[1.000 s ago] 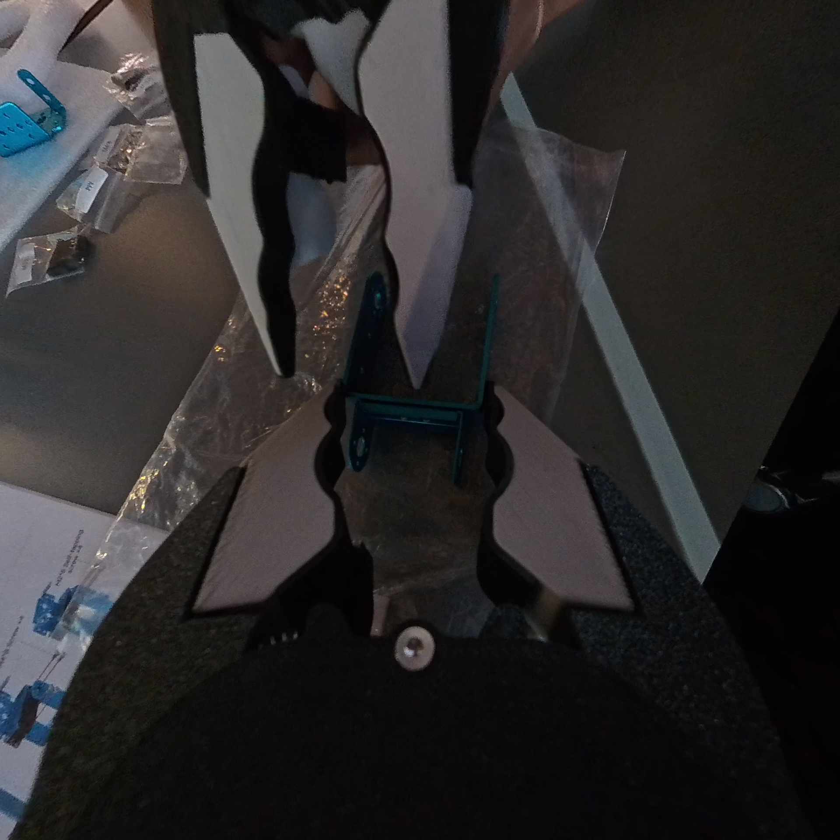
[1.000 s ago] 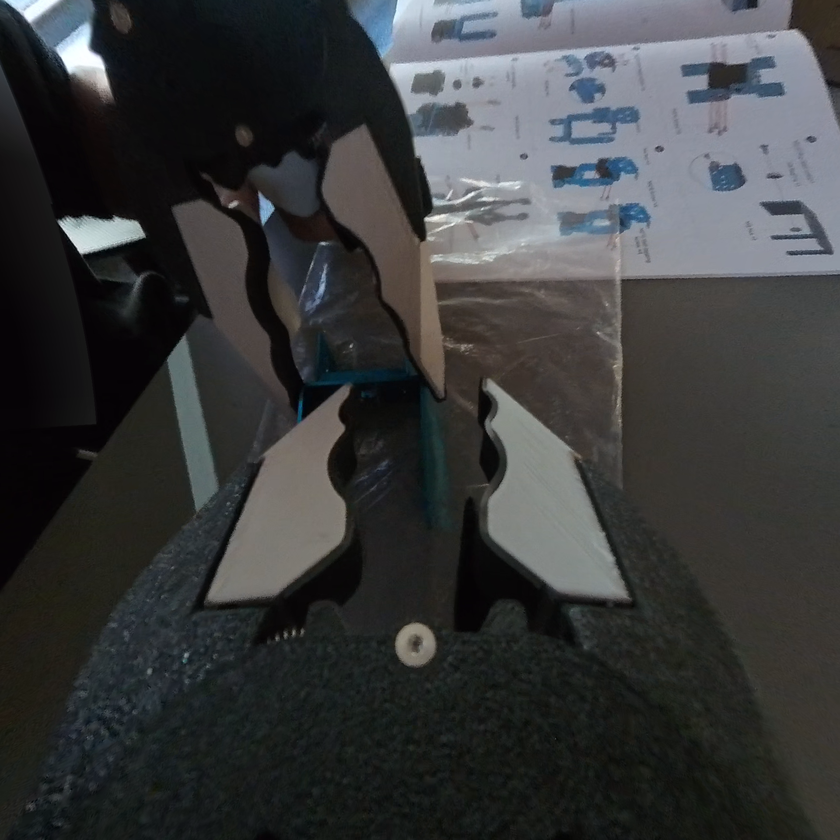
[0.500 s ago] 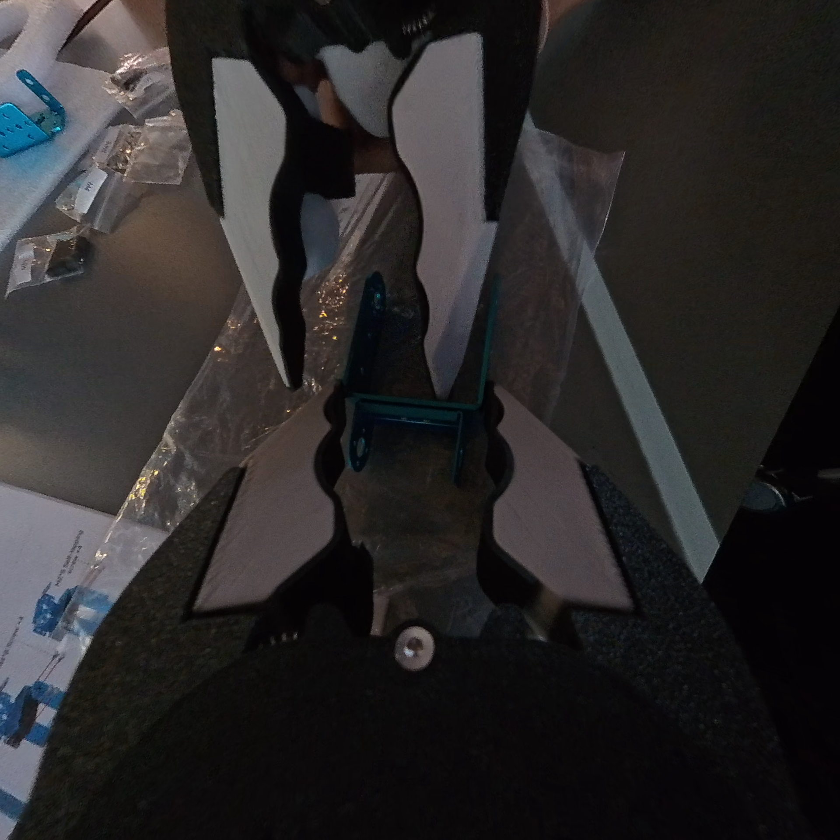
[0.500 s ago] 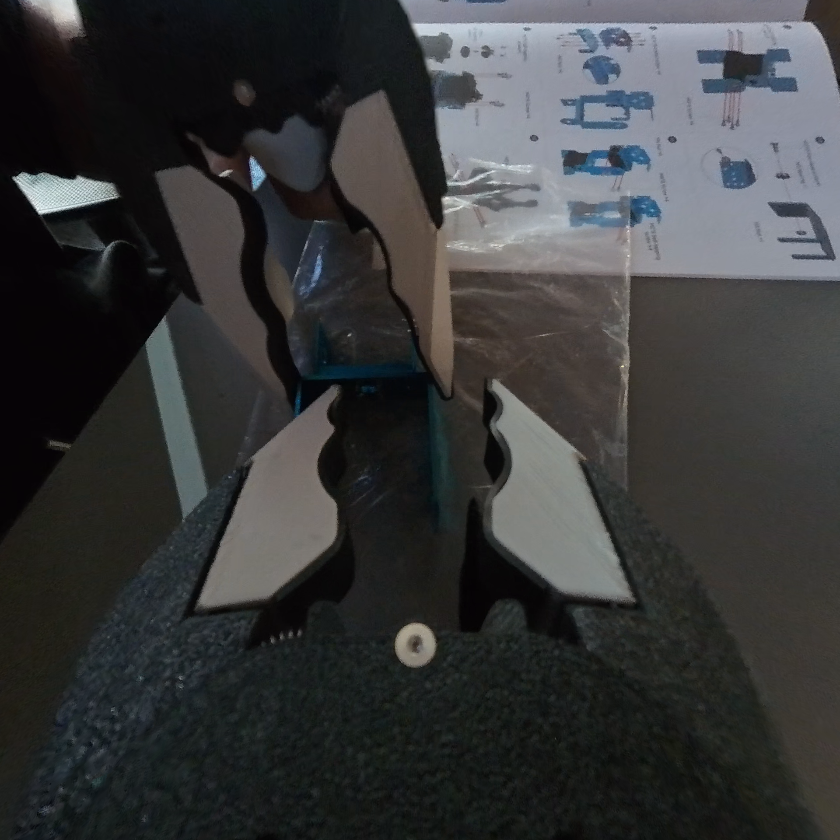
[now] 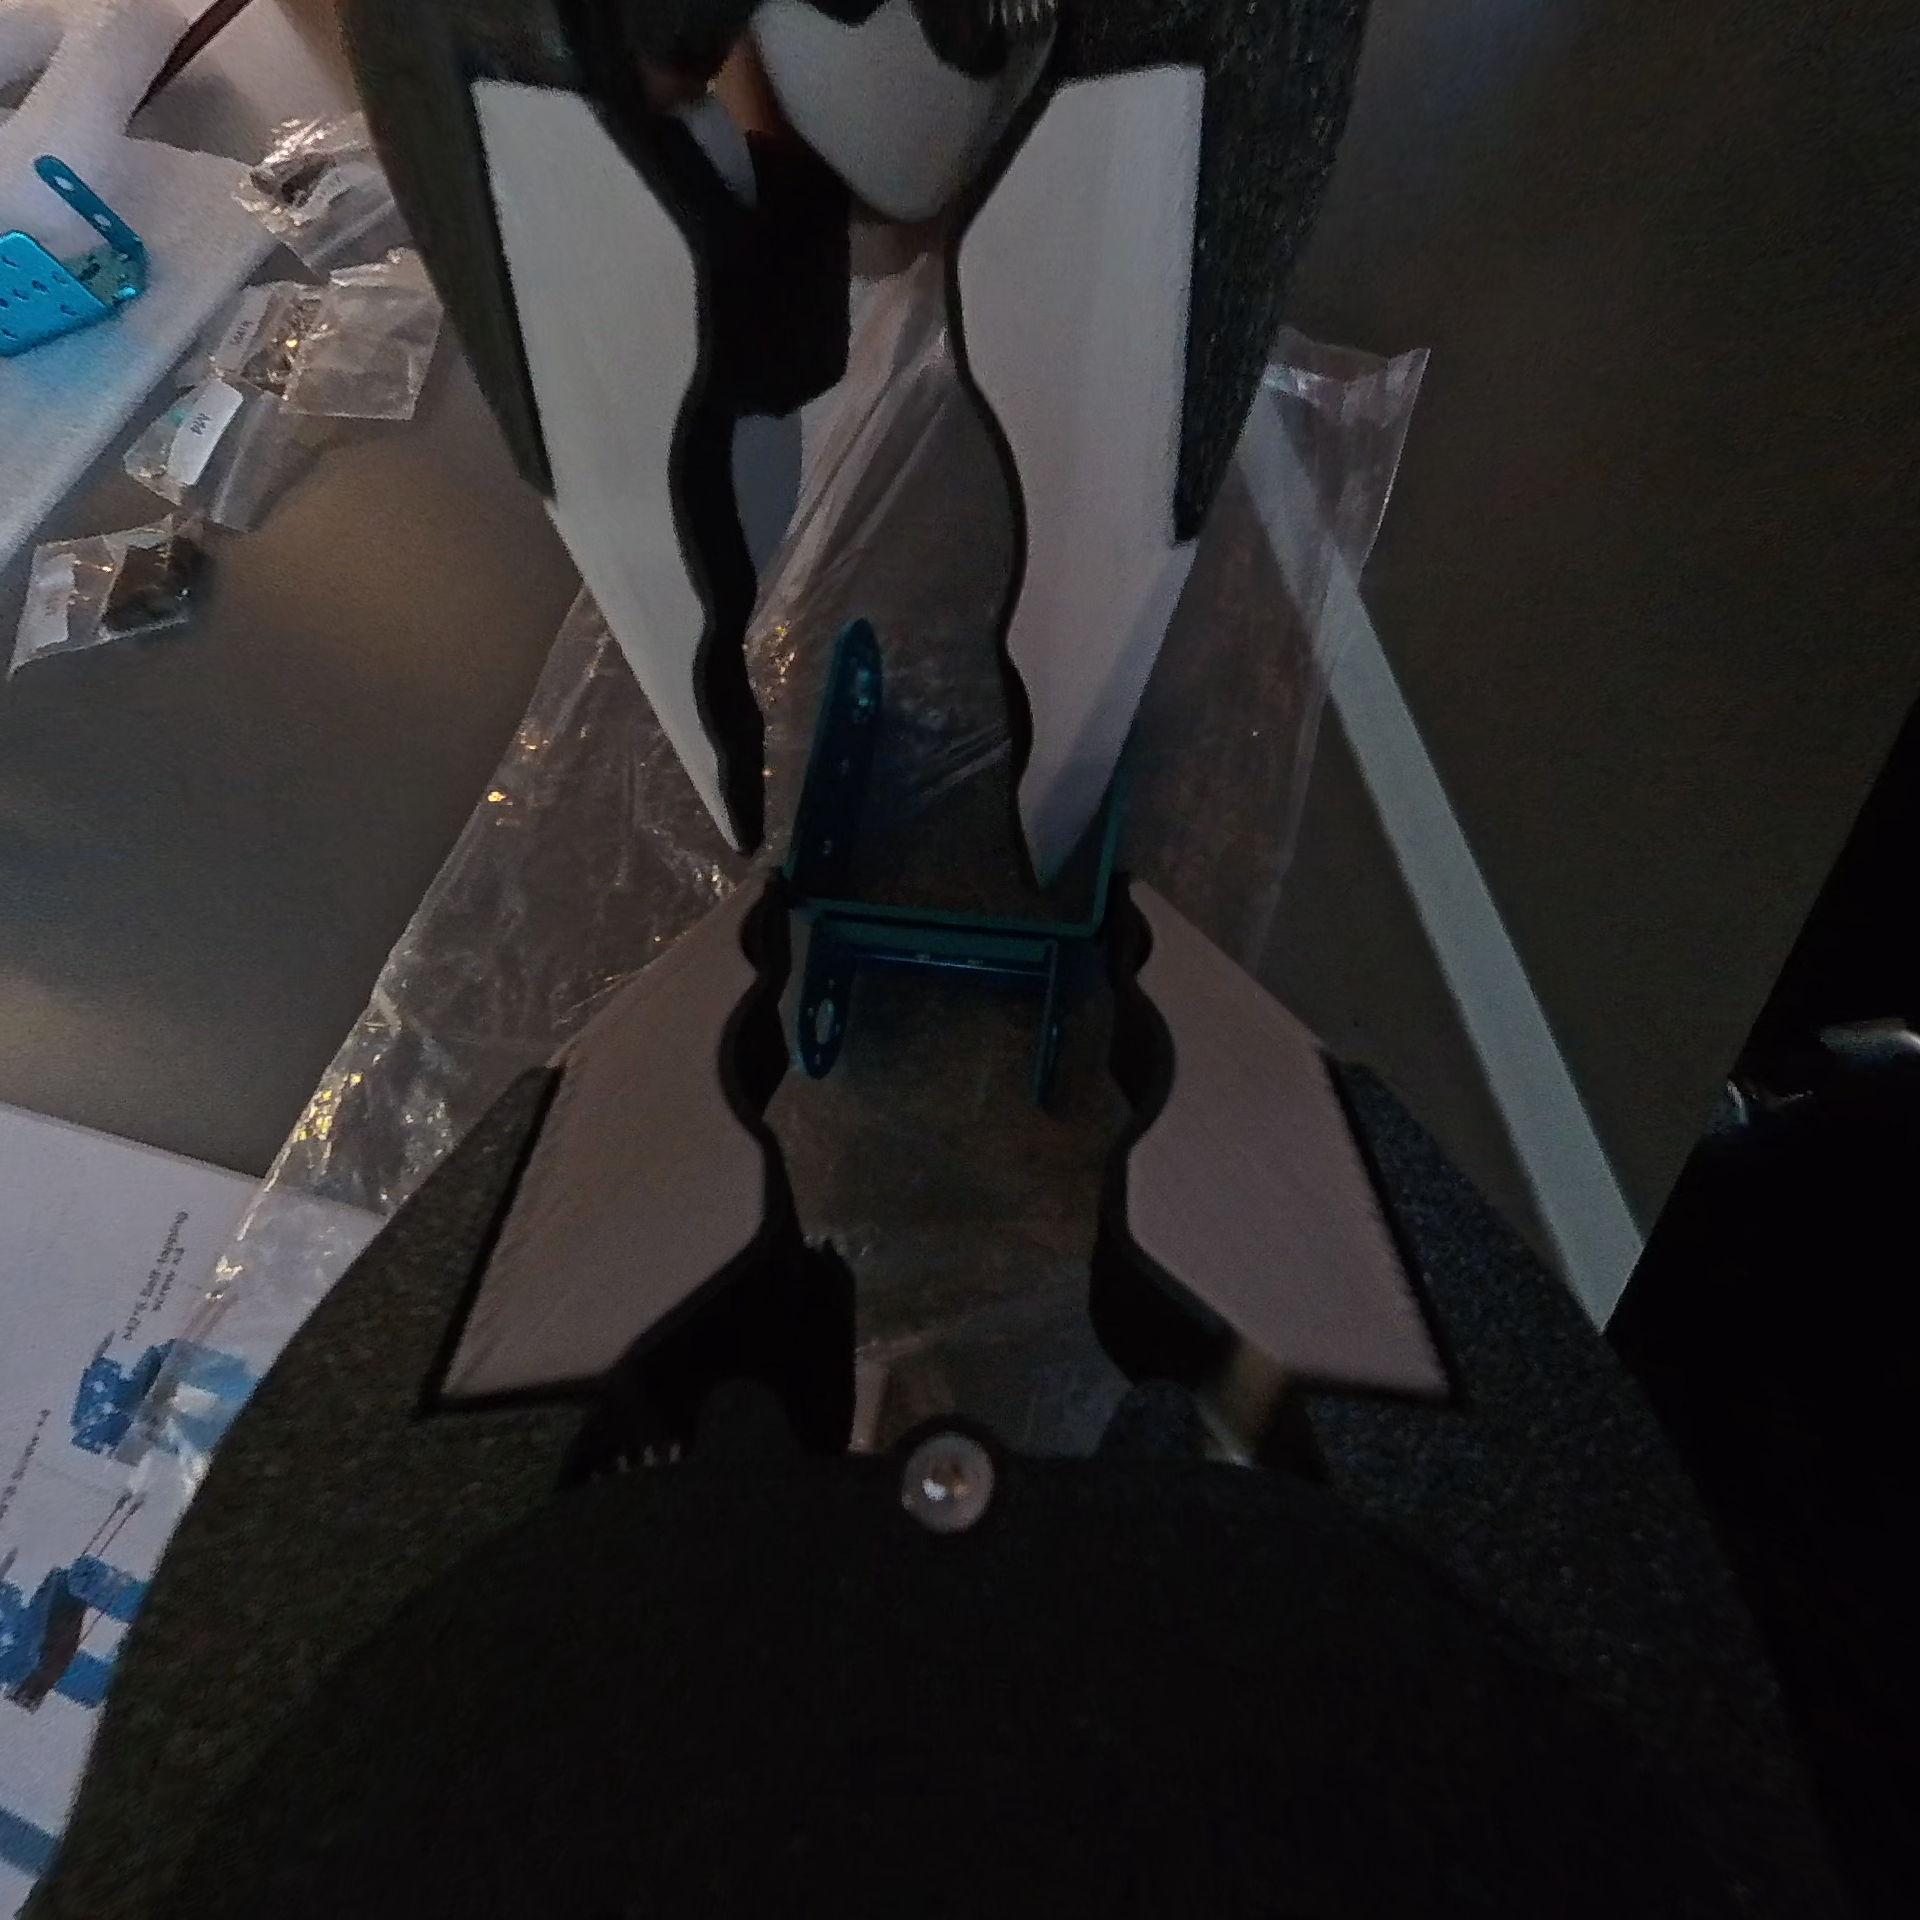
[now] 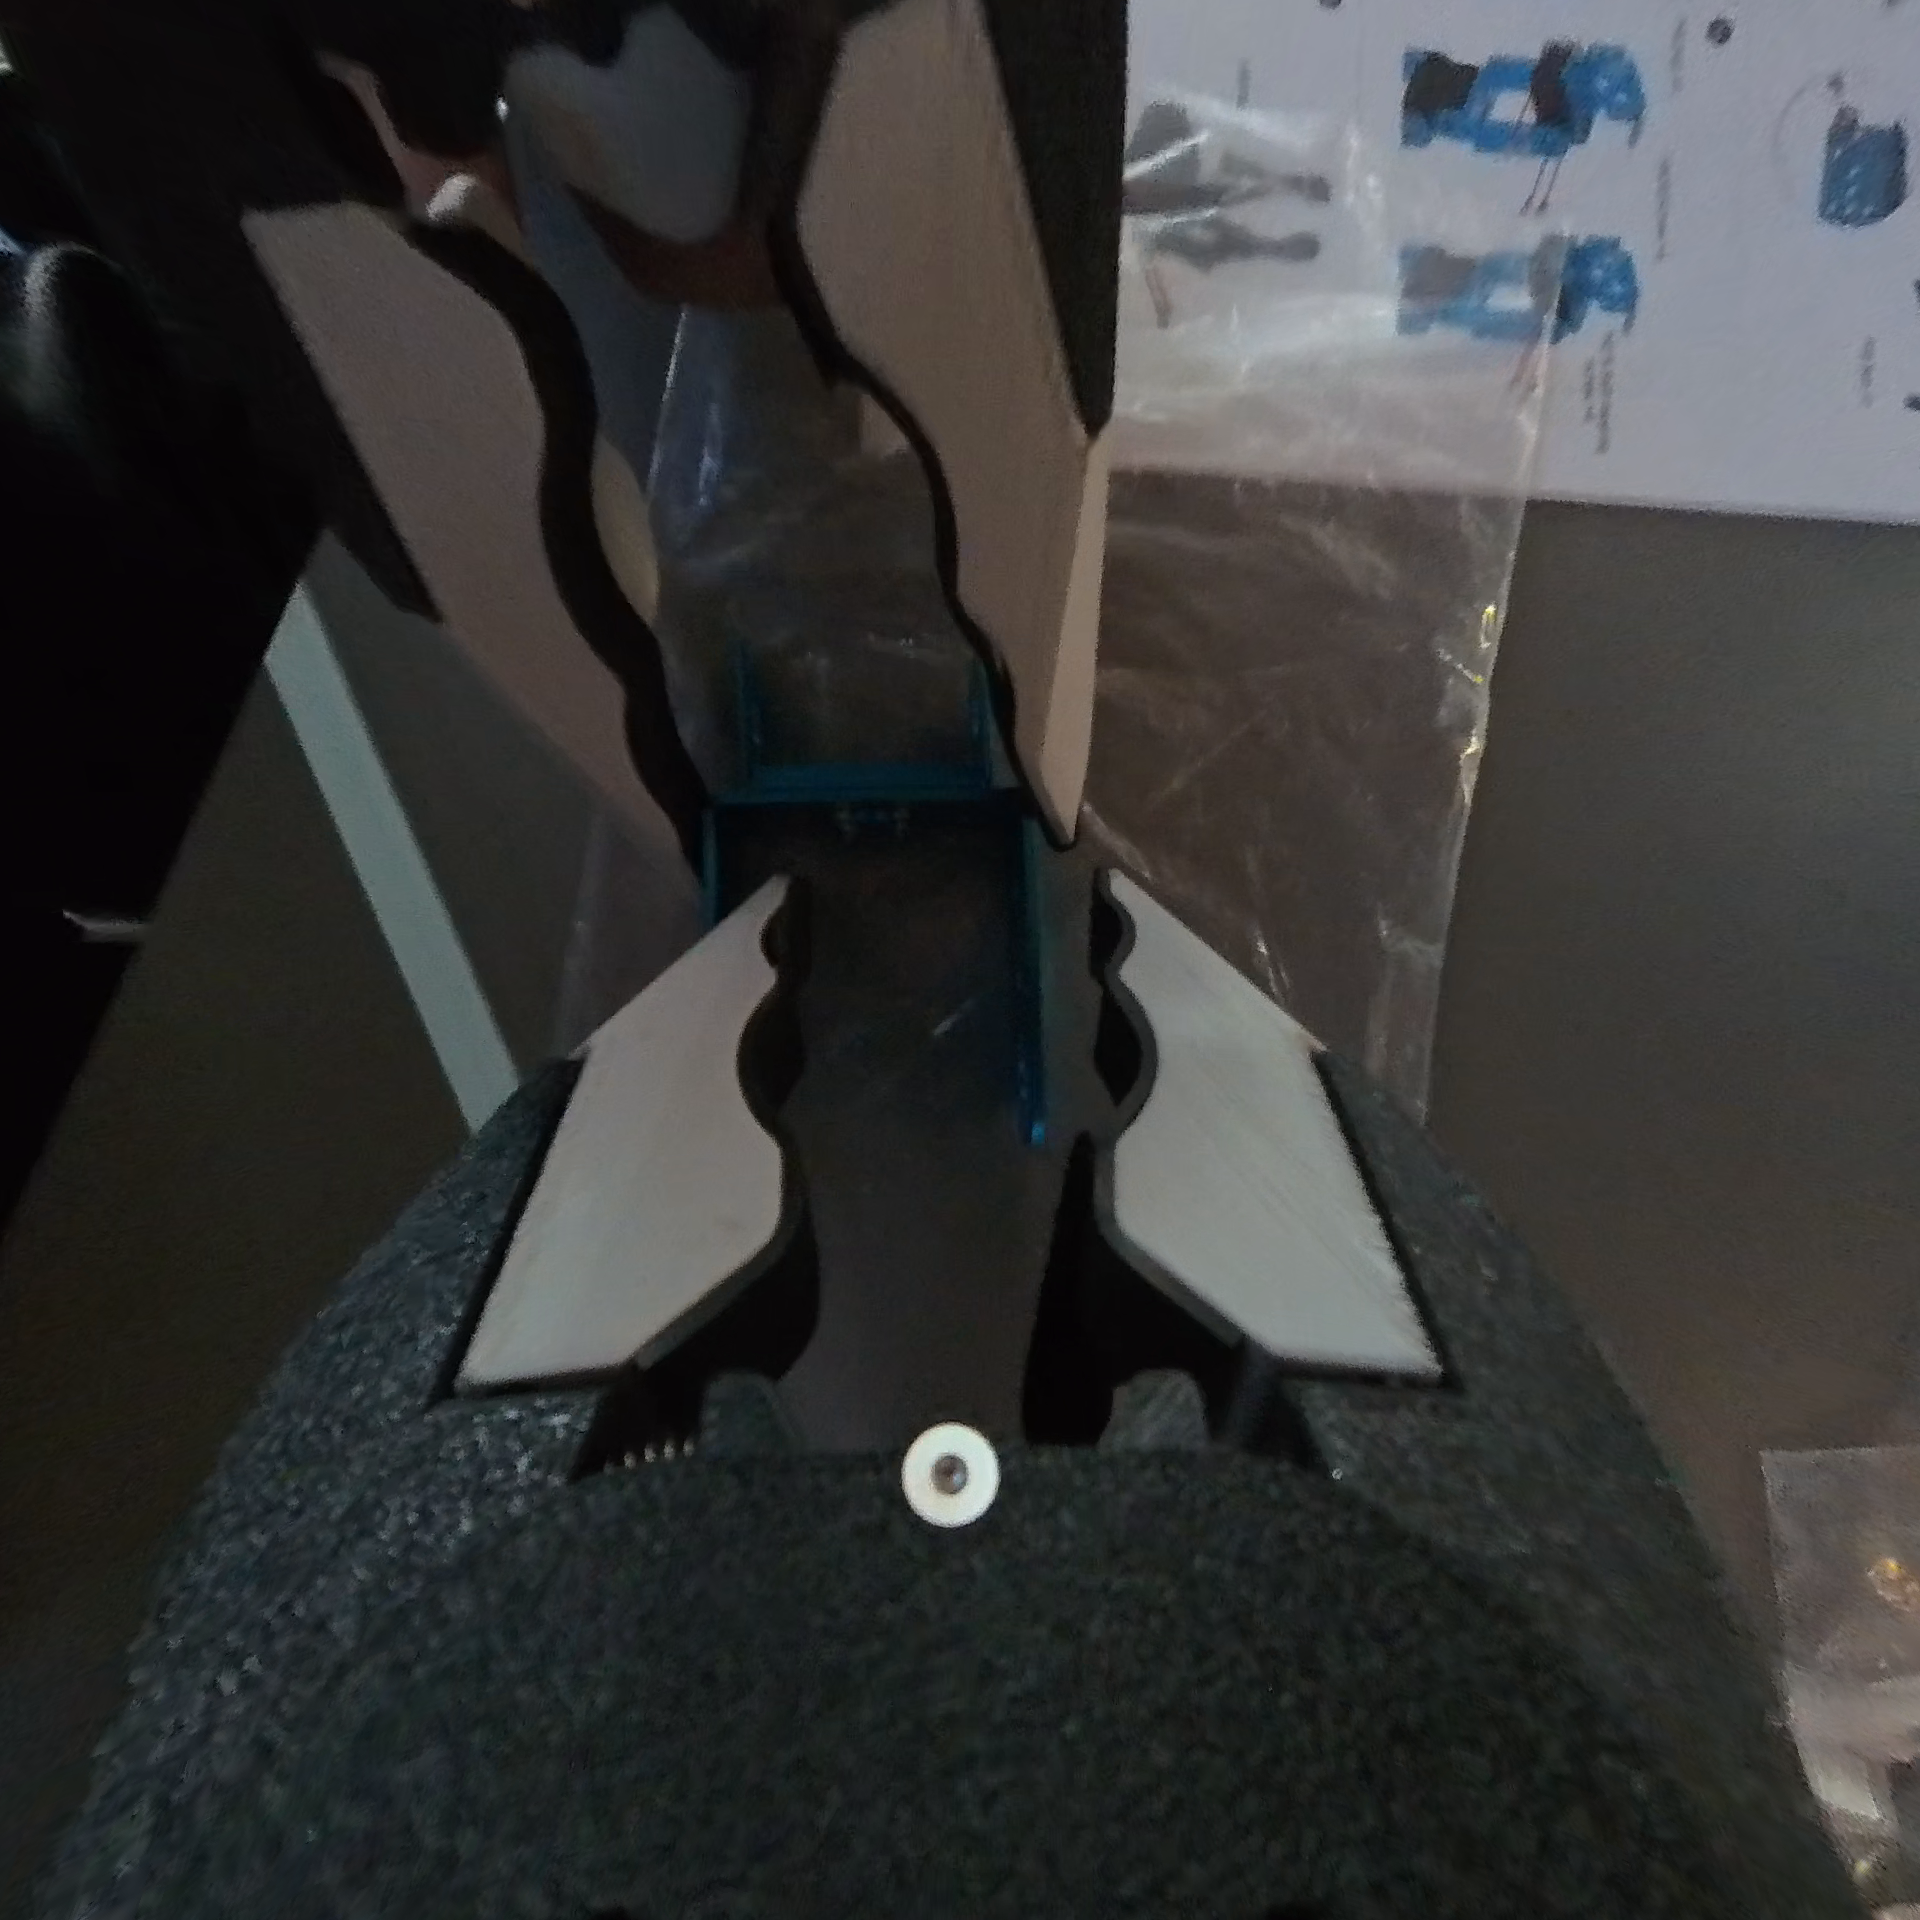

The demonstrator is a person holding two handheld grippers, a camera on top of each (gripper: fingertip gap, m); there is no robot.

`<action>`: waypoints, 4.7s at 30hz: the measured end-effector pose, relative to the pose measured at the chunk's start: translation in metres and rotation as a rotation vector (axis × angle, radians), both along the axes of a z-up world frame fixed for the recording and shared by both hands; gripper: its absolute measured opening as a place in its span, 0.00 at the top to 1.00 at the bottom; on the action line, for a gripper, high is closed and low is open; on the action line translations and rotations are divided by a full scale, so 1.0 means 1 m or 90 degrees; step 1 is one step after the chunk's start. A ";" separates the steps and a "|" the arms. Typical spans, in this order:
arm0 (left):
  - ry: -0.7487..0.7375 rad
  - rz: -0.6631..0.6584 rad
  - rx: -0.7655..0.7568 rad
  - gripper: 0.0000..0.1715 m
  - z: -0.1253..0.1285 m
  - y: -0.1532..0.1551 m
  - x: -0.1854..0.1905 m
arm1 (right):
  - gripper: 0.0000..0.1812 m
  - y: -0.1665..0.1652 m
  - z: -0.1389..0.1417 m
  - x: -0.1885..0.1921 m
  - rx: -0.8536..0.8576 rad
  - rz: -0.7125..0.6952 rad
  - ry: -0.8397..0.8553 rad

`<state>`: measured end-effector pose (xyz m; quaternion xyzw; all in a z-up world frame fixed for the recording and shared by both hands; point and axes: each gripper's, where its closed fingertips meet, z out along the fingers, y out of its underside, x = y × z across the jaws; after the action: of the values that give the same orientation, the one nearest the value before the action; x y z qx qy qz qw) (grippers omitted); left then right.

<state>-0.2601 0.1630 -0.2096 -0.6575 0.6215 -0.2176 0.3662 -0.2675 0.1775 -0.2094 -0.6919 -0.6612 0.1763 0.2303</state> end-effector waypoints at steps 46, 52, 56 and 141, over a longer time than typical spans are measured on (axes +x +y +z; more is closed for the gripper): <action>0.001 -0.001 0.004 0.64 -0.001 0.000 0.000 | 0.63 0.012 0.013 -0.008 -0.001 0.008 -0.024; 0.001 -0.001 0.004 0.64 -0.001 0.000 0.000 | 0.57 0.018 0.002 -0.010 0.021 0.000 -0.034; 0.001 -0.001 0.004 0.64 -0.001 0.000 0.000 | 0.60 0.020 0.013 -0.010 -0.003 -0.009 -0.005; 0.001 -0.002 0.005 0.64 -0.001 0.000 0.000 | 0.57 0.018 0.005 -0.010 0.012 0.002 -0.025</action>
<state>-0.2601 0.1629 -0.2104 -0.6552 0.6239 -0.2153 0.3675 -0.2778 0.1958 -0.2047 -0.6917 -0.6684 0.1570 0.2238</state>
